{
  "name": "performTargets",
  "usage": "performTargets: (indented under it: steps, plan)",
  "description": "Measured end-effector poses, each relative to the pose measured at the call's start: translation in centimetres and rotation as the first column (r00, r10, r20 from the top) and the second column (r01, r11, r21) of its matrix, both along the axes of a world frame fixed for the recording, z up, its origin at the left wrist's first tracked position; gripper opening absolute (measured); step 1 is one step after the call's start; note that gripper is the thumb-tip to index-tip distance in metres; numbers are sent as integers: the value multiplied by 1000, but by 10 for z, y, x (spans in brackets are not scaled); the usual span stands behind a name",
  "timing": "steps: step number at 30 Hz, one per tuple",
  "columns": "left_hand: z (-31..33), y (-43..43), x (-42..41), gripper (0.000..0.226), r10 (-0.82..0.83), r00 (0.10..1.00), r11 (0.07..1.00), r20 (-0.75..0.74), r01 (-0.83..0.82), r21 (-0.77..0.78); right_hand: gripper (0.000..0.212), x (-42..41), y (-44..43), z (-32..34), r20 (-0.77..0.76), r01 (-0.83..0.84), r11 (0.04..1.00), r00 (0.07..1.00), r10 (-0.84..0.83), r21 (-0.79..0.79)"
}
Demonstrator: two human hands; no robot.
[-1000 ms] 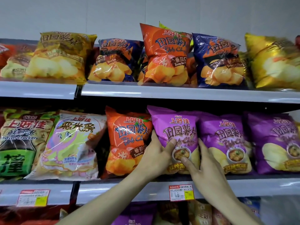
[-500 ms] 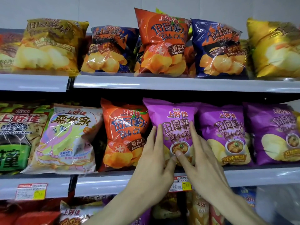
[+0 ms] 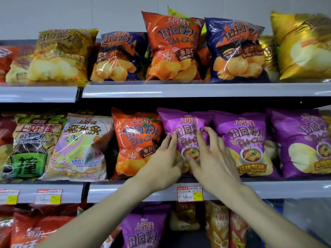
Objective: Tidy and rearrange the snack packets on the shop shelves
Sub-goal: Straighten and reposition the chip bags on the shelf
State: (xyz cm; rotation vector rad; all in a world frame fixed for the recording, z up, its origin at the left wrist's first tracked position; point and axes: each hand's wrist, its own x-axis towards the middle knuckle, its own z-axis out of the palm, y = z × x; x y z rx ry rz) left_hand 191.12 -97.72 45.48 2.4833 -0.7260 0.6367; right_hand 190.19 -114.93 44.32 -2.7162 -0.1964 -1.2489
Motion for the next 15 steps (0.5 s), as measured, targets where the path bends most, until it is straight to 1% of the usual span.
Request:
performTargets:
  steps: [2,9,12,15]
  plan:
    - [2,3,2,88,30,999,999,15,-30,27,80,2,-1,3,-27,-13,1000,1000,12,-22]
    - [1,15,-13,90,92,996,996,1,-92,-1,81,-10,-11,6,-56,-42,991,998,35,-125]
    - [6,22,-25,80,152,987,985,58,-156,76,79,-21,-2,4,-11,-54,988,999,53,-143]
    - [13,32,-43,67,185,976,974,112,-197,113,75,-29,15,8,8,-109,983,994,112,-151]
